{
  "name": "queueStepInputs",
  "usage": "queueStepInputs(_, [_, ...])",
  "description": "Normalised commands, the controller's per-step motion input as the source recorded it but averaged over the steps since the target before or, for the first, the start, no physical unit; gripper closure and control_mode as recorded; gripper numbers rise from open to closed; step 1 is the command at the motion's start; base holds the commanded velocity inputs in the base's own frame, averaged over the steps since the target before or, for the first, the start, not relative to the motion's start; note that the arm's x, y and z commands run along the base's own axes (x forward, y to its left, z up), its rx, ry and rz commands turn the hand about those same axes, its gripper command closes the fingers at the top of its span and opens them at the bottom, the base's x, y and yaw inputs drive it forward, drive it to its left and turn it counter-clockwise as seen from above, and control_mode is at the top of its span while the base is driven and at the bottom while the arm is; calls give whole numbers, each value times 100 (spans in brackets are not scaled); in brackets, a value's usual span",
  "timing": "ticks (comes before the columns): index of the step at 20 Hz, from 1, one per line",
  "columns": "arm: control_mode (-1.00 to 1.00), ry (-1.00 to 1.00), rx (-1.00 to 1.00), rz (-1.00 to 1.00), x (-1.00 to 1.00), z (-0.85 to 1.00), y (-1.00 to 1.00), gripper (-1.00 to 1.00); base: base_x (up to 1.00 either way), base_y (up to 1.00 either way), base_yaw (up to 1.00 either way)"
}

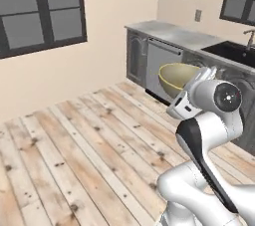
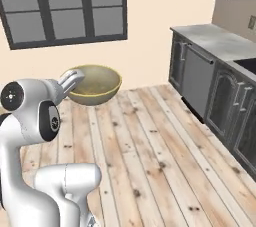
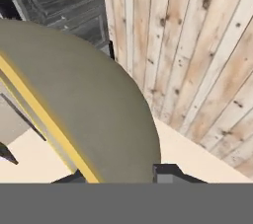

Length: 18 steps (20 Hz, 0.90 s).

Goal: Move the bowls from the cabinet to the plates on the dining table.

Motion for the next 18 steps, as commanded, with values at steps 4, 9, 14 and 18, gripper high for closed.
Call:
queueStepInputs(4, [100,0,0,0,0,0,0,100,81,-7,-59])
queueStepInputs(9, [100,0,0,0,0,0,0,100,97,12,-48])
queueStepInputs(14, [100,0,0,0,0,0,0,100,88,30,-46])
queueStepInputs(18, [100,0,0,0,0,0,0,100,68,7,-62])
